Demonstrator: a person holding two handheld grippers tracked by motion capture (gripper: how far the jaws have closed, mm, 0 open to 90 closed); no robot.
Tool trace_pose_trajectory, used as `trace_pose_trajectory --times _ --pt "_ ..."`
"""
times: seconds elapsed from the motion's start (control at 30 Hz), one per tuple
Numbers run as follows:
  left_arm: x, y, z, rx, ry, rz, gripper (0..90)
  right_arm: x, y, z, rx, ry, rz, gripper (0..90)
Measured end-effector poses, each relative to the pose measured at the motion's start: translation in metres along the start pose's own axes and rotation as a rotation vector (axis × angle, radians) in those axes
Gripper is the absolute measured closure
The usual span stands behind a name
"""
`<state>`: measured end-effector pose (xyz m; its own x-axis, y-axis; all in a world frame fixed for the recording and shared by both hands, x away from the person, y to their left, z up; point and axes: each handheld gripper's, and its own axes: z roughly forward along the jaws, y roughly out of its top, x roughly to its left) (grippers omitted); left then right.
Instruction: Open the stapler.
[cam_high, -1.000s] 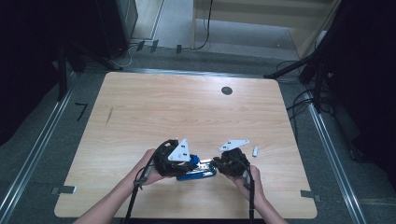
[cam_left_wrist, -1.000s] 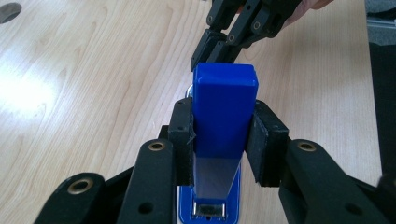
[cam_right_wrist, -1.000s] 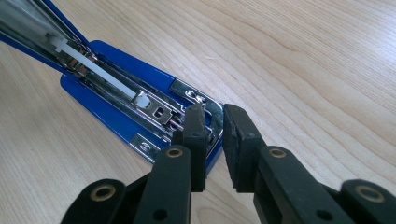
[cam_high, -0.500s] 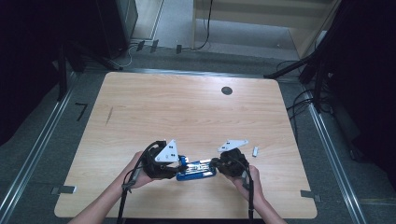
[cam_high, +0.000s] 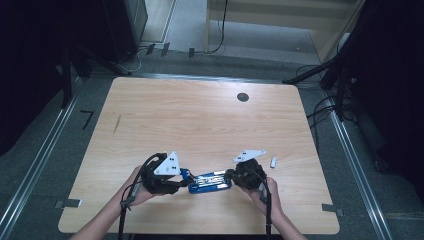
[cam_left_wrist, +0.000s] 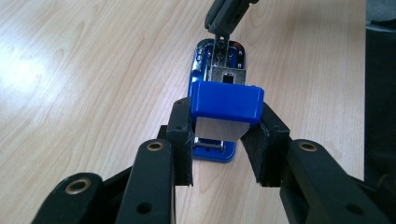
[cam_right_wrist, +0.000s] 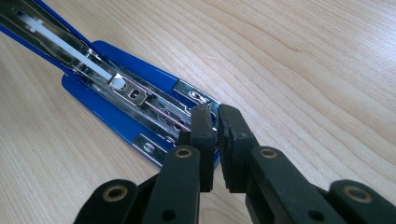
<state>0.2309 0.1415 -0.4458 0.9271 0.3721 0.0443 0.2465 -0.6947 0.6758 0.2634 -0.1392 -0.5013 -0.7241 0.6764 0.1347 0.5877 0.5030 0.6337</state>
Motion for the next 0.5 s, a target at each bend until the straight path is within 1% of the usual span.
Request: trace_pose_trajectory --times 0.03,0.13,0.2,0.27,0.3,0.33,0.37,0.4,0.47,0.5 --pt "0.000 0.000 0.000 -0.006 0.002 0.002 66.2 0.000 0.000 0.000 0.002 0.000 0.003 86.2" --pt "0.000 0.001 0.001 -0.002 0.005 0.009 66.2 0.002 0.001 0.000 0.007 -0.008 0.003 86.2" --pt "0.001 0.001 0.000 -0.005 -0.001 0.001 66.2 0.002 0.001 -0.001 0.011 -0.008 0.000 86.1" --pt "0.002 0.000 -0.001 -0.008 -0.005 -0.007 66.1 0.001 0.003 -0.003 -0.010 0.003 -0.008 85.0" --pt "0.002 0.001 -0.001 -0.006 -0.002 -0.004 66.2 0.001 0.005 -0.006 -0.028 0.013 -0.002 84.6" --pt "0.002 0.001 0.000 -0.007 0.001 -0.004 66.3 0.002 0.007 -0.008 -0.028 0.008 -0.008 84.8" --pt "0.002 0.001 0.000 -0.008 0.002 -0.003 66.4 0.003 0.008 -0.009 -0.030 0.012 -0.023 85.1" --pt "0.002 0.002 0.000 -0.002 0.004 0.005 66.4 0.005 0.009 -0.010 -0.028 0.010 -0.018 86.1" --pt "0.002 0.003 0.000 -0.002 0.004 0.005 66.5 0.011 0.014 -0.010 -0.041 0.018 -0.048 88.1" --pt "0.002 0.003 0.000 -0.001 0.004 0.004 66.5 0.016 0.017 -0.010 -0.054 0.028 -0.058 89.3"
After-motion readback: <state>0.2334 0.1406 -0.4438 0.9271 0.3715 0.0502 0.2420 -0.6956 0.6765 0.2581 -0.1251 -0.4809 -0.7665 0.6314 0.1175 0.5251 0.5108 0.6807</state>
